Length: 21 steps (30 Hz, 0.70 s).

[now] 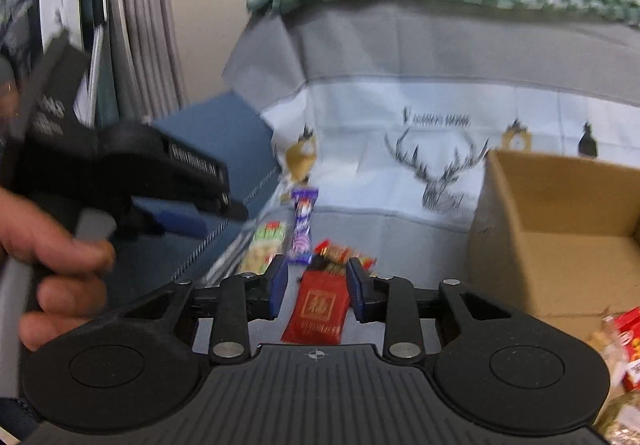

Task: Organize snacks
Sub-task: 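Lower both grippers toward the remaining snacks on the sofa cushion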

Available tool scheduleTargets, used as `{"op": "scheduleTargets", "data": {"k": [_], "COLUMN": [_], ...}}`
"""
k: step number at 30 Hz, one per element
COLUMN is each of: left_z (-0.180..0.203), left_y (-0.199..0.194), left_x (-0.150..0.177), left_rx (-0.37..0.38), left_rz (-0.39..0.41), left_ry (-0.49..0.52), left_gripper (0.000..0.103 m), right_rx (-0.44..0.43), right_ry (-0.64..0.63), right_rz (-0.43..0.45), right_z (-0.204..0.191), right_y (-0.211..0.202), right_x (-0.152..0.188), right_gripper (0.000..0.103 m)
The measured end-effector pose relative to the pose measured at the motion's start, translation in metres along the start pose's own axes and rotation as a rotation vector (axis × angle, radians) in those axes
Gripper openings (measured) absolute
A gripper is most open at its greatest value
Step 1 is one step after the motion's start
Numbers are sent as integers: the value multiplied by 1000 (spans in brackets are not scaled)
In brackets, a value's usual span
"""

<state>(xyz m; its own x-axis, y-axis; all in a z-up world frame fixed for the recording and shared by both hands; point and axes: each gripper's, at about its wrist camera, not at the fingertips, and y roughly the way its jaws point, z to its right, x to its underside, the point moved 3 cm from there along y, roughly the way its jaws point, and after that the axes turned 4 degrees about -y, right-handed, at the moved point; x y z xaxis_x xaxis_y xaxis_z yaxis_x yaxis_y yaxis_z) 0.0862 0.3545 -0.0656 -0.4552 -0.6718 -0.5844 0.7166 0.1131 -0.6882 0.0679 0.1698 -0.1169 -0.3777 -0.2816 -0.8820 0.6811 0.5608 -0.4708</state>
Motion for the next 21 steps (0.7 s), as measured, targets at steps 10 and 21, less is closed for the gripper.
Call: {"op": "scheduleTargets", "data": {"k": [10,21], "left_z": [4,7], "left_y": [26,70], "left_x": [10,12], "left_rx": [-33,-99], "left_rz": [-66,-139], "left_ry": [21,65], "left_gripper": [55,77], "right_rx": [24,29], "right_ry": [32,32], "right_rz": [-152,-284], "right_z": [-6,-3], "right_y": [65,105], "right_x": [14,29], "right_gripper": [67,75]}}
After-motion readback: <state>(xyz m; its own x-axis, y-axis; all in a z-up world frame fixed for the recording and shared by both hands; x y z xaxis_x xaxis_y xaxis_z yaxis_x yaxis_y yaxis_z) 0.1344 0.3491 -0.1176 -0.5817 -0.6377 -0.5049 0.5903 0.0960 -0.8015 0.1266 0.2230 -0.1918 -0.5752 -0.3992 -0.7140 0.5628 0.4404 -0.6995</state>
